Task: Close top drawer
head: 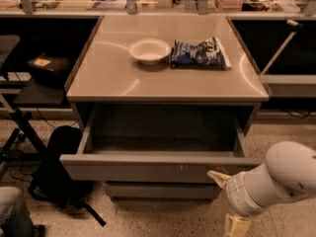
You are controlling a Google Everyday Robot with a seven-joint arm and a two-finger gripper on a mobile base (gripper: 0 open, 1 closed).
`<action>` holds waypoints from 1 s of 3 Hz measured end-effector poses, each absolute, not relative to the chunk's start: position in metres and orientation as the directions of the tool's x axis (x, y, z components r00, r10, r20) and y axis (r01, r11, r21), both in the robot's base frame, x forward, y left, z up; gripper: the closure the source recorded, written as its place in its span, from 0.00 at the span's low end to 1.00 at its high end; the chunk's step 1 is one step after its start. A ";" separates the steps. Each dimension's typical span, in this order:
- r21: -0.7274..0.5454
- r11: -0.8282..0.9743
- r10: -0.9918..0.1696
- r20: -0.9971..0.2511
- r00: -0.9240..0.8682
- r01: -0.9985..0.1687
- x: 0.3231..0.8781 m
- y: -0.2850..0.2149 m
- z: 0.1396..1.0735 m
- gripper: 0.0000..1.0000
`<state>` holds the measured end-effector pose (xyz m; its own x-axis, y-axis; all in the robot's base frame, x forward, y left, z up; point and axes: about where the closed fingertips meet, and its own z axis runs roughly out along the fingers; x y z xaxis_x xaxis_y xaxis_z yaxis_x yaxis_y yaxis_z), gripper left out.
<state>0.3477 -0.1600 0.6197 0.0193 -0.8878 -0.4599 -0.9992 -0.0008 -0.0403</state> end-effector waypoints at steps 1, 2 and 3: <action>-0.045 -0.014 -0.856 -0.516 0.035 -0.999 0.382 -0.155 0.612 0.00; -0.058 -0.025 -0.832 -0.552 0.053 -0.998 0.412 -0.144 0.613 0.00; -0.068 -0.037 -0.810 -0.582 0.070 -0.997 0.453 -0.123 0.616 0.00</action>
Offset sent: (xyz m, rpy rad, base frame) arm 0.1664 0.0506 -0.0031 0.2435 -0.0466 0.0637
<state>0.4529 -0.1227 0.6158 0.0698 -0.8103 -0.5819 -0.9970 -0.0368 -0.0683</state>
